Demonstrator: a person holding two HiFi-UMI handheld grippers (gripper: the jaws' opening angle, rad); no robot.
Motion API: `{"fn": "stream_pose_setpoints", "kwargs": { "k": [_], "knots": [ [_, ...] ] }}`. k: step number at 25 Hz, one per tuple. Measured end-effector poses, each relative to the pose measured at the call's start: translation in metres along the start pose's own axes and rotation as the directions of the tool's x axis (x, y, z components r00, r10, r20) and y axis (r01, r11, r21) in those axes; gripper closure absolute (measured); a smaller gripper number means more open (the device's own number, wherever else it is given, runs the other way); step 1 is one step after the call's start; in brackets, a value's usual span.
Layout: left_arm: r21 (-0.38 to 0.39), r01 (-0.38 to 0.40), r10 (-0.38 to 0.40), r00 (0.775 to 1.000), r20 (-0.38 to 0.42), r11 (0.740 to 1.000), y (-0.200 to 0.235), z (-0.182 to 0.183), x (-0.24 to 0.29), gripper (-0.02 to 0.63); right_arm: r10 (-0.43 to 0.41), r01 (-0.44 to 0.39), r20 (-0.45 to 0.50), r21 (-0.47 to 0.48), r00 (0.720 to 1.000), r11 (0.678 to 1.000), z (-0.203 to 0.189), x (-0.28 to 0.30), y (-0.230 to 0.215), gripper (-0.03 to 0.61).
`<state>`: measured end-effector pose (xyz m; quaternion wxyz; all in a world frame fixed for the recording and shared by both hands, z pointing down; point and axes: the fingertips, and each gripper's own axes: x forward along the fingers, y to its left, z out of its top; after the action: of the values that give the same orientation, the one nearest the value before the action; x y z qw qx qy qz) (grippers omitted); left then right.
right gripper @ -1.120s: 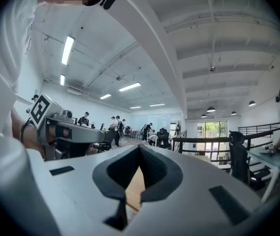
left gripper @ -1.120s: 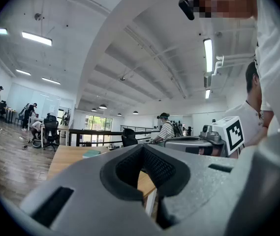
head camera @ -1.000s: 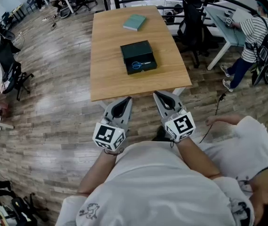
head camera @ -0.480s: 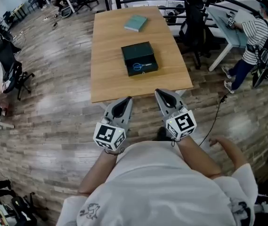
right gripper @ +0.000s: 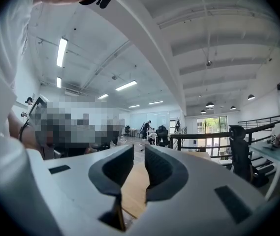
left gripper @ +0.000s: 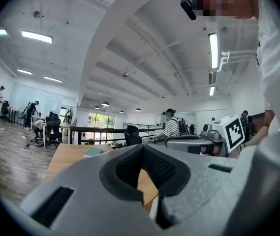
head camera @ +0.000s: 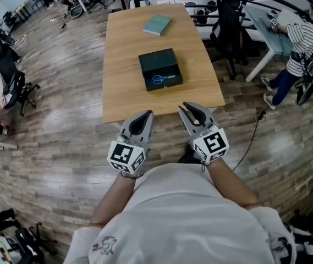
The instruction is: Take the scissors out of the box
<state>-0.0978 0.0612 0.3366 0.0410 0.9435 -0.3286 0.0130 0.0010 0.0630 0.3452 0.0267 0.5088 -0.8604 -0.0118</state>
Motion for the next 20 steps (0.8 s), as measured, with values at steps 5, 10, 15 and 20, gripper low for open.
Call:
{"fn": "stream_pose_setpoints", "kwargs": {
  "k": [5, 10, 15, 20],
  "knots": [
    [-0.001, -0.020, 0.020, 1.000, -0.018, 1.000, 0.009, -0.005, 0.039, 0.609, 0.022, -0.021, -0.006, 0.015, 1.000, 1.000, -0.009, 0.010, -0.036, 0.499],
    [-0.005, -0.047, 0.047, 0.999, -0.022, 0.999, 0.013, -0.004, 0.090, 0.608, 0.054, -0.054, -0.012, 0.026, 0.998, 0.998, -0.014, 0.022, -0.087, 0.495],
    [-0.018, -0.088, 0.087, 0.996, -0.029, 0.996, 0.016, -0.001, 0.133, 0.609, 0.106, -0.106, -0.023, 0.020, 0.994, 0.994, -0.012, 0.033, -0.129, 0.495],
    [-0.026, -0.134, 0.133, 0.990, -0.039, 0.991, 0.021, -0.005, 0.159, 0.609, 0.156, -0.155, -0.040, 0.026, 0.987, 0.988, -0.018, 0.043, -0.155, 0.495]
  ]
}}
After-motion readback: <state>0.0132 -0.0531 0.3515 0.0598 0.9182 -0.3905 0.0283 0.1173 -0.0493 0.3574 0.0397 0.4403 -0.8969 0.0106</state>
